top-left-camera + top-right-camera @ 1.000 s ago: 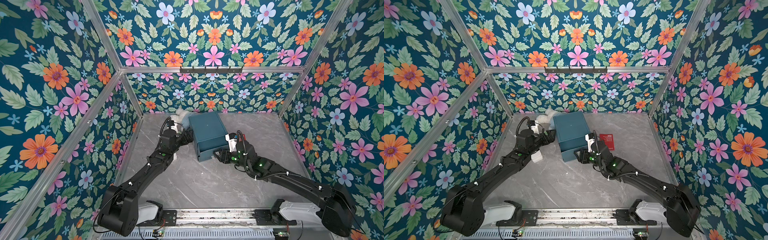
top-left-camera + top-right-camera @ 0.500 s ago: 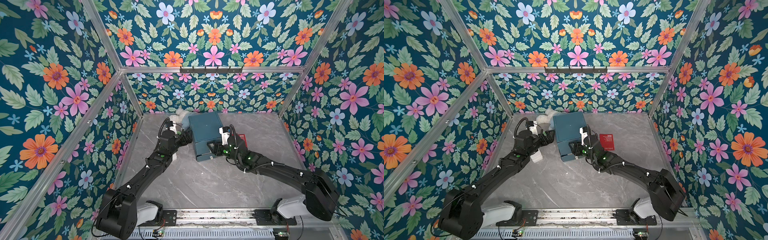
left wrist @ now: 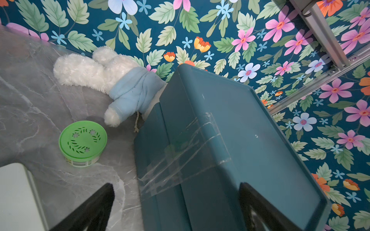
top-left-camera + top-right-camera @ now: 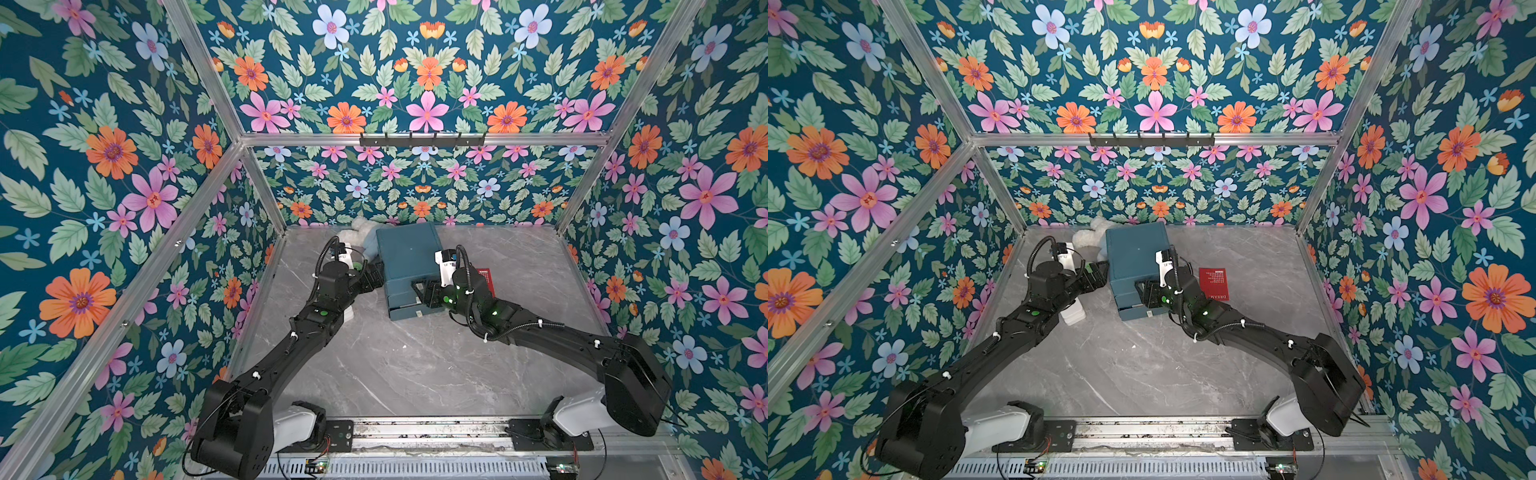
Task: Take the postcards out of the drawer
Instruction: Close the drawer in the storage box, then open the drawer in the storage box.
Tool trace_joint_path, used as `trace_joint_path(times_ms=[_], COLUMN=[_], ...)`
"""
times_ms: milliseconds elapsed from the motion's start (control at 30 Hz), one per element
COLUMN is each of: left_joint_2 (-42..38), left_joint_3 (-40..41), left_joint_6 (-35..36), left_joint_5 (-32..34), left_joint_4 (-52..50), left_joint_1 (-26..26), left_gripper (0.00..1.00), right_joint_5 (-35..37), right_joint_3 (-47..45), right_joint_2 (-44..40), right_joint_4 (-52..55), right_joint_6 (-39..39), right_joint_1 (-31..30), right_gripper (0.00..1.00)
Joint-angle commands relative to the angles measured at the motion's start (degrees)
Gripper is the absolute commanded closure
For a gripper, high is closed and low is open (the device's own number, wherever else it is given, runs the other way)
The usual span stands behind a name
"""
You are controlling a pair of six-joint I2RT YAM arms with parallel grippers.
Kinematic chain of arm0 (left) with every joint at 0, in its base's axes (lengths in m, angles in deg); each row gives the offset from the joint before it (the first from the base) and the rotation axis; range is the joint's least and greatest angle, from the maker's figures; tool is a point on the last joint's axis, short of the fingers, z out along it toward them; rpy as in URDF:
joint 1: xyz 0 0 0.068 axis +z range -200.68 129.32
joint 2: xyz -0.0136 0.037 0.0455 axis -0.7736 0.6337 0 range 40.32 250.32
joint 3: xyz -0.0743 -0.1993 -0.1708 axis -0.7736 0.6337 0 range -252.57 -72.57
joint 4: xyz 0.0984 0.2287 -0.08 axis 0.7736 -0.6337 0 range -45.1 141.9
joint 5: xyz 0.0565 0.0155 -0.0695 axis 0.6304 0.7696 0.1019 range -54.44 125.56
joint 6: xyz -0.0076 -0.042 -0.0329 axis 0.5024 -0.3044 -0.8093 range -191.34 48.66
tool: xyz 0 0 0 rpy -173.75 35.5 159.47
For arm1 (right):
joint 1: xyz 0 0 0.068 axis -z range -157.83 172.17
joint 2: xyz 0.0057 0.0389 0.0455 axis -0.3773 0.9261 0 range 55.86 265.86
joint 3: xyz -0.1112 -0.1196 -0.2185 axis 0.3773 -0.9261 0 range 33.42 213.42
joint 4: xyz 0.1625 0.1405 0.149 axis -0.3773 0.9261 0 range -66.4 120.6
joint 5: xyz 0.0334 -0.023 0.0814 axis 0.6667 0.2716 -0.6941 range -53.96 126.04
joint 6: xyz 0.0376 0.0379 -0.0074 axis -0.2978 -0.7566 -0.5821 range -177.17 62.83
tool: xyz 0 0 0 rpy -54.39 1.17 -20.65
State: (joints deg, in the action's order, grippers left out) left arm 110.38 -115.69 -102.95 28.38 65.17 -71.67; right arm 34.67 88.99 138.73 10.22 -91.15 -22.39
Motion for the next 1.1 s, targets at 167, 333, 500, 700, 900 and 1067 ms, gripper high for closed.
trace_joint_path(times_ms=[167,333,500,700,900,1067], left_joint_2=[-0.5,-0.1,2.9,5.3,5.9,6.9], left_joint_3=[-1.3,-2.3,-2.8,-3.7,-3.7,-3.8], left_joint_6=[-0.6,-0.5,-2.8,-3.9,-3.9,-3.9], left_joint_5=[-5.2,-7.9,-12.2,-14.3,-14.2,-14.3], left_joint_4=[2.1,3.0,5.8,6.7,6.8,6.8], left_joint_1=[0.1,0.1,0.1,0.0,0.0,0.0], left_gripper=[0.0,0.0,0.0,0.0,0.0,0.01], right_joint_5=[-5.3,-5.7,-5.4,-3.9,-2.8,0.9], right_joint_3=[-5.8,-13.1,-18.3,-19.7,-19.4,-20.1], right_joint_2=[-6.0,-8.5,-7.4,-1.9,4.7,8.4], right_joint_4=[2.9,0.6,-7.1,-16.7,-26.2,-34.4], right_joint_6=[-1.7,-6.5,-10.6,-13.2,-15.5,-15.8], right_joint_1=[-0.1,-0.7,-0.7,-0.6,0.0,0.3], right_gripper=[0.46,0.46,0.46,0.47,0.5,0.54])
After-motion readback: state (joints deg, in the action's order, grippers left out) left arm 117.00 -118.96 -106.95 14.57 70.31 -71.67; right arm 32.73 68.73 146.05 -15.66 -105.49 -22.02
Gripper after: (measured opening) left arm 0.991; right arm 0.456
